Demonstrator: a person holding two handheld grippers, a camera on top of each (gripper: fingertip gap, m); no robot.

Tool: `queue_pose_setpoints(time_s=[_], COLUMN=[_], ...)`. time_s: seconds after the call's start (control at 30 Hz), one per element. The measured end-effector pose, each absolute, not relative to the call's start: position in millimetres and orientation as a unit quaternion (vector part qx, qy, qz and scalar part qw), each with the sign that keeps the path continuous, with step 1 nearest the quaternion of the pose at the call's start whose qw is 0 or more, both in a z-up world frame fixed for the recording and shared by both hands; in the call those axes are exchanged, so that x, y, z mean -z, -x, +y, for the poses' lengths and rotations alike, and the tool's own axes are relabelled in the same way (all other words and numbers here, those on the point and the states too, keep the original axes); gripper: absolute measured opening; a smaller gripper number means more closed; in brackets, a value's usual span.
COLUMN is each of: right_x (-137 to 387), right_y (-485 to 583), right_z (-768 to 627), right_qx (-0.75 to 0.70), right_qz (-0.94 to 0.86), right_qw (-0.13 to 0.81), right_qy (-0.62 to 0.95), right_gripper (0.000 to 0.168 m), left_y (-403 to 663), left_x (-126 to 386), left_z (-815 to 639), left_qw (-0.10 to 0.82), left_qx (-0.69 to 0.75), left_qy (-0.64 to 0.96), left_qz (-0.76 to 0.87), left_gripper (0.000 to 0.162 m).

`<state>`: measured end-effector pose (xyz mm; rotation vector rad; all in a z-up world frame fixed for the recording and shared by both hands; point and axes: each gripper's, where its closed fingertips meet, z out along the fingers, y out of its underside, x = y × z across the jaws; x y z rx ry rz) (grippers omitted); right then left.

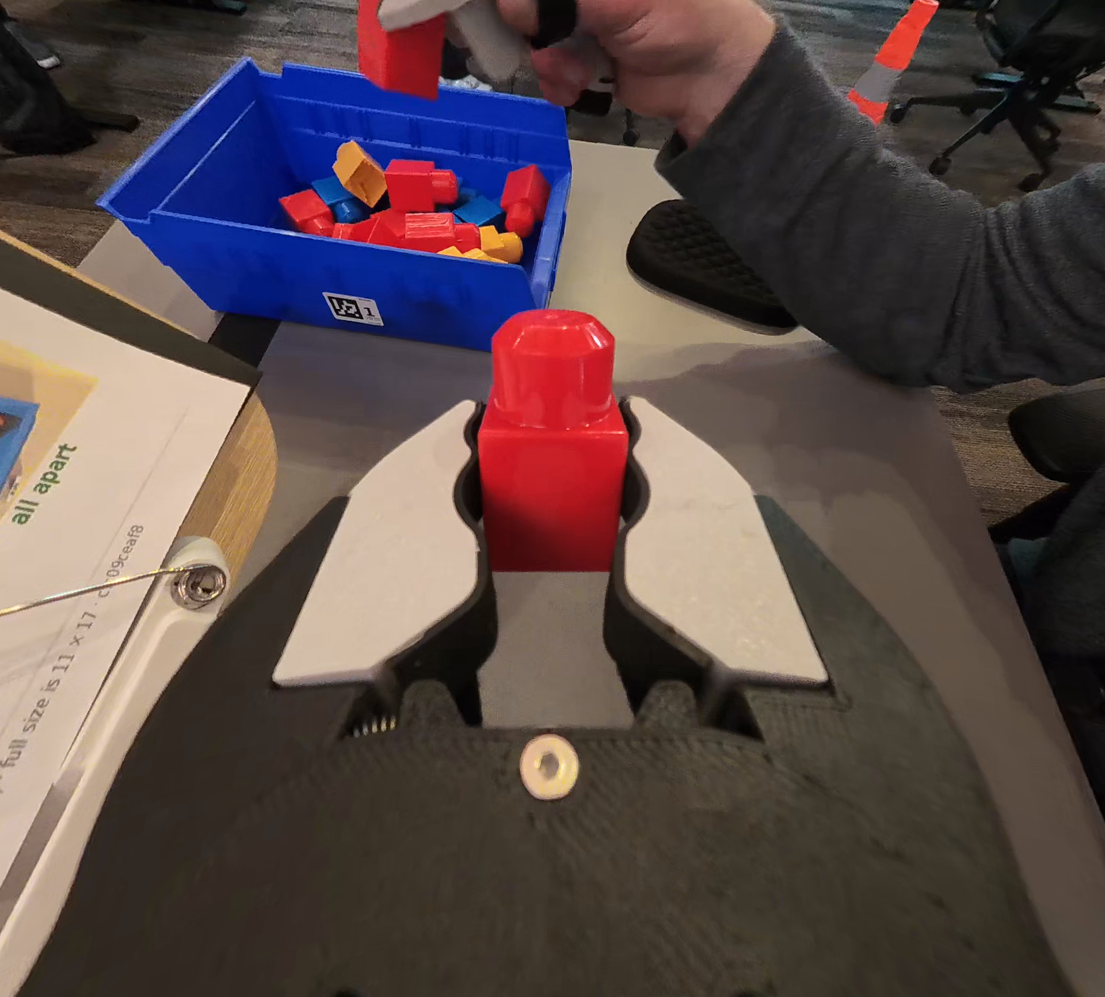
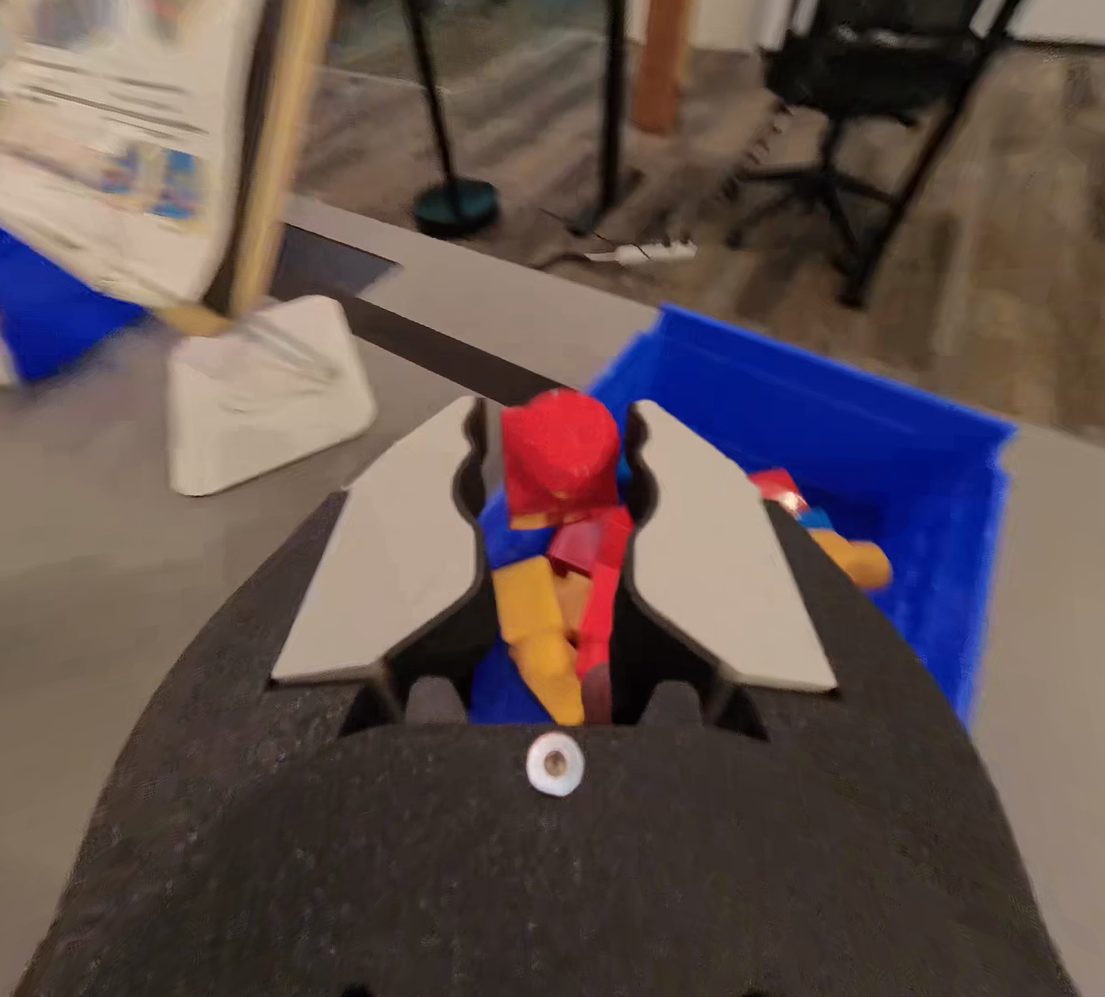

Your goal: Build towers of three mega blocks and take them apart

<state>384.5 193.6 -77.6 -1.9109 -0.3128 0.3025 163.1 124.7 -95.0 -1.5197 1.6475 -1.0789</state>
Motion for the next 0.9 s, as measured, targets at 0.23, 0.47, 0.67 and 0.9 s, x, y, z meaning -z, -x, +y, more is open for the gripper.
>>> queue_pose_setpoints(time_s=[0.23, 0.47, 0.67, 0.9], right_x=[64.0, 29.0, 46.9, 42.7], right_y=[-368.2, -191.4, -141.7, -139.3], right_z=[188.5, 130.1, 116.4, 112.1], right_qx=[-0.092, -0.296, -0.337, -0.356], right_qz=[-0.179, -0.419, -0.472, -0.474], right_qw=[0.565, 0.548, 0.505, 0.502], right_qy=[0.800, 0.661, 0.640, 0.630], right_gripper=[0.054, 0.054, 0.042, 0.030], left_y=[-169.5, -173.2, -174.4, -174.4], left_x=[96.0, 84.4, 83.0, 81.5], left_z=[121.8, 111.1, 101.6, 100.6], left_qw=[0.325, 0.343, 0.342, 0.332], left_qx=[0.418, 0.430, 0.427, 0.440], left_qy=[0.572, 0.548, 0.536, 0.536], left_qz=[0.626, 0.630, 0.643, 0.639], left_gripper=[0.041, 0.042, 0.042, 0.042])
